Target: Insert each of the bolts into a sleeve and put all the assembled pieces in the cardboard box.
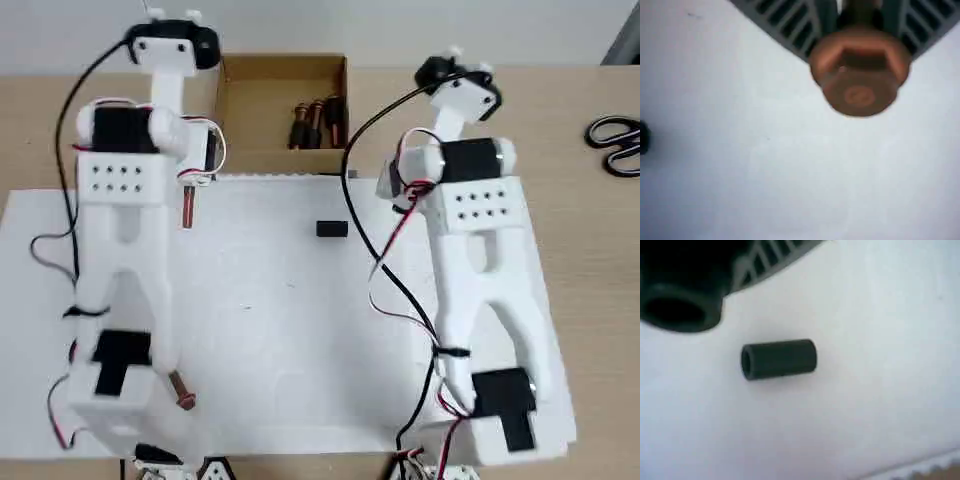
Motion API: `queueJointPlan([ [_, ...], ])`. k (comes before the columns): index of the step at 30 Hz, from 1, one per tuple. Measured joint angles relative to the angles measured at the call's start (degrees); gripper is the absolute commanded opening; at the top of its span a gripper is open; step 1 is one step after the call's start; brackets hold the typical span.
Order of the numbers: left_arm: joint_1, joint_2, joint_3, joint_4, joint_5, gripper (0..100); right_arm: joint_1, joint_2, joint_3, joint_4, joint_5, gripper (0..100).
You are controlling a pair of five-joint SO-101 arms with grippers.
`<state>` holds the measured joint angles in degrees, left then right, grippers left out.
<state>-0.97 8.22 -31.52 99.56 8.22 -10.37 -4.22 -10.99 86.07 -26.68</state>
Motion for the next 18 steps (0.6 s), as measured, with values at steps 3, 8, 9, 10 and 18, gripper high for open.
queueJointPlan([
  [3,0.0,-6.68,4.57,0.0,3.87,1,0.26,-3.08,0.0,0.0,0.0,0.3],
  [8,0.0,-17.05,12.22,0.0,5.27,1,0.18,-6.86,0.0,0.26,0.0,0.3],
  [9,0.0,-19.08,13.63,0.0,5.36,1,0.18,-7.74,0.0,0.26,0.0,0.3],
  [10,0.0,-21.19,15.3,0.0,5.36,1,0.18,-8.7,0.26,0.26,0.0,0.3],
  [18,0.0,-40.35,26.64,0.0,16.62,1,0.18,-15.82,0.35,5.01,-2.46,0.3],
])
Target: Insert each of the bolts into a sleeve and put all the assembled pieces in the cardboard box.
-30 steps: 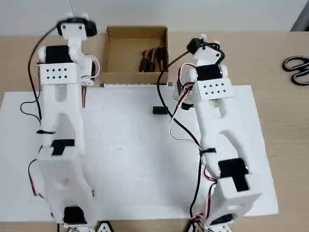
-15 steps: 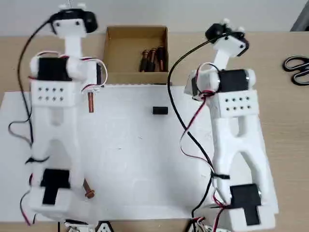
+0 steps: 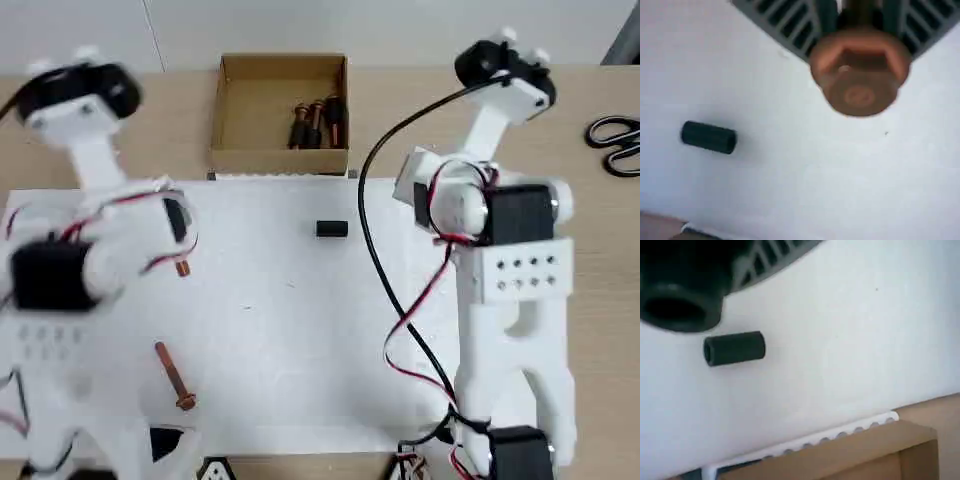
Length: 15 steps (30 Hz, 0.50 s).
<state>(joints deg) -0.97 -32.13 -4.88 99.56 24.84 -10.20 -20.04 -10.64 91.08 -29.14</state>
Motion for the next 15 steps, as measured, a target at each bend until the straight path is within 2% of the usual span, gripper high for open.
queueJointPlan([
  [4,0.0,-7.38,6.24,0.0,2.37,1,0.0,-2.81,0.0,3.16,-0.18,0.3],
  [8,0.0,-13.54,8.7,0.0,10.73,1,0.0,-5.54,0.26,5.98,0.44,0.3],
  [11,0.0,-17.85,8.97,-1.05,12.31,1,-0.88,-8.26,4.22,6.15,5.01,0.3],
  [15,-0.09,-23.03,9.05,-3.87,12.48,1,-6.59,-13.01,14.42,6.24,13.63,0.3],
])
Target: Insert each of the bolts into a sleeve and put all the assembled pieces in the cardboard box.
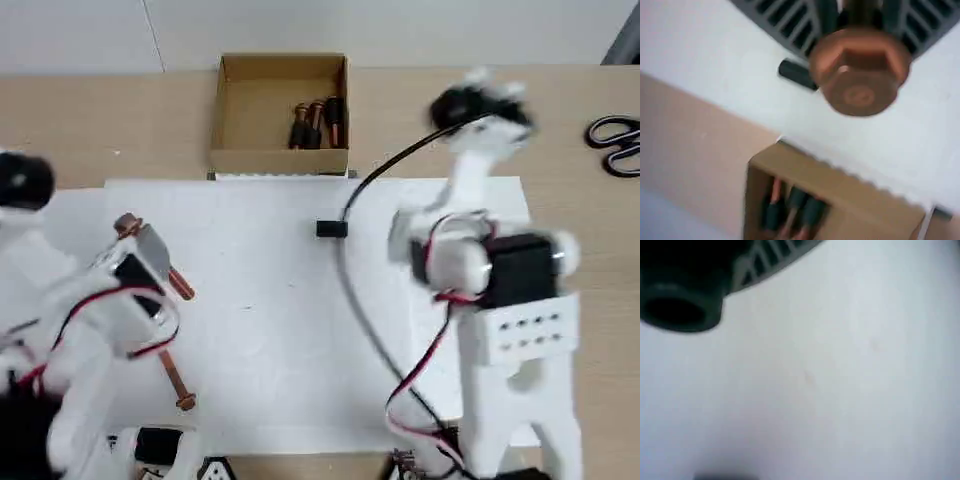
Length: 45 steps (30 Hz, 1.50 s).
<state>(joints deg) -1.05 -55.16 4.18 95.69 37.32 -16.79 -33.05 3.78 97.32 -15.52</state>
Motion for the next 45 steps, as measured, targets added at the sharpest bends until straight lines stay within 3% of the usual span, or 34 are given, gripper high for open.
queueJointPlan([
  [5,0.0,-5.19,0.0,-1.76,-4.92,1,-8.0,-9.32,12.04,-0.97,8.79,0.3],
  [15,0.0,-6.95,6.86,-1.41,-6.24,1,-19.96,-28.66,41.32,-15.38,12.92,0.3],
  [21,-0.09,-14.95,16.0,-2.46,-6.68,1,-20.84,-39.03,51.96,-20.48,12.92,0.3],
  [28,-0.09,-34.73,31.21,-5.27,-10.64,1,-20.84,-50.29,57.14,-21.01,12.92,0.3],
  [32,-0.09,-46.07,42.55,-10.37,-12.75,1,-20.84,-54.77,62.33,-21.71,12.92,0.3],
  [36,-0.09,-47.65,50.64,-16.7,-13.1,1,-20.84,-58.9,66.55,-25.58,13.54,0.3],
  [45,0.0,-48.18,68.48,-38.77,-13.1,1,-14.86,-59.96,74.46,-34.73,26.99,0.3],
])
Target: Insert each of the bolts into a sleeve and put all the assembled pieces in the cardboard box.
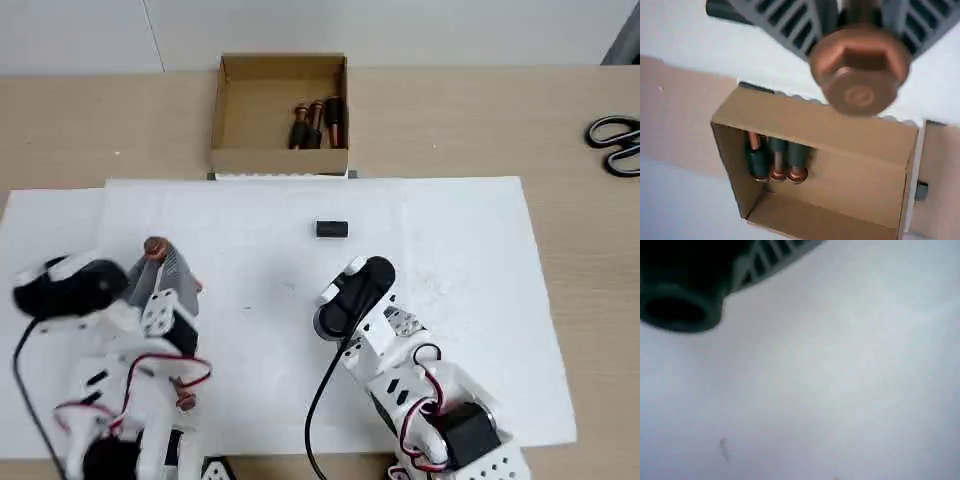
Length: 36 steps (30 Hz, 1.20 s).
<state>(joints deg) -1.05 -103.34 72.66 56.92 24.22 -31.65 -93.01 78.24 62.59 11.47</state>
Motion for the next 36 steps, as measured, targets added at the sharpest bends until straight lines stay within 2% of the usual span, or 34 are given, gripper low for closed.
queueJointPlan([
  [5,2.11,0.0,10.64,-11.96,-0.44,1,0.53,0.0,4.75,-8.88,2.37,0.3],
  [9,8.26,0.09,14.59,-16.97,0.18,1,0.53,0.0,9.05,-15.03,2.64,0.3],
  [12,12.75,0.09,14.59,-19.16,3.52,1,-0.97,0.0,10.9,-17.41,2.64,0.3],
  [21,21.01,0.09,14.59,-20.13,7.56,1,-7.91,0.0,13.8,-25.41,2.64,0.3],
  [36,24.7,0.09,14.59,-20.31,9.49,1,-8.09,0.0,13.8,-27.08,2.73,0.3],
])
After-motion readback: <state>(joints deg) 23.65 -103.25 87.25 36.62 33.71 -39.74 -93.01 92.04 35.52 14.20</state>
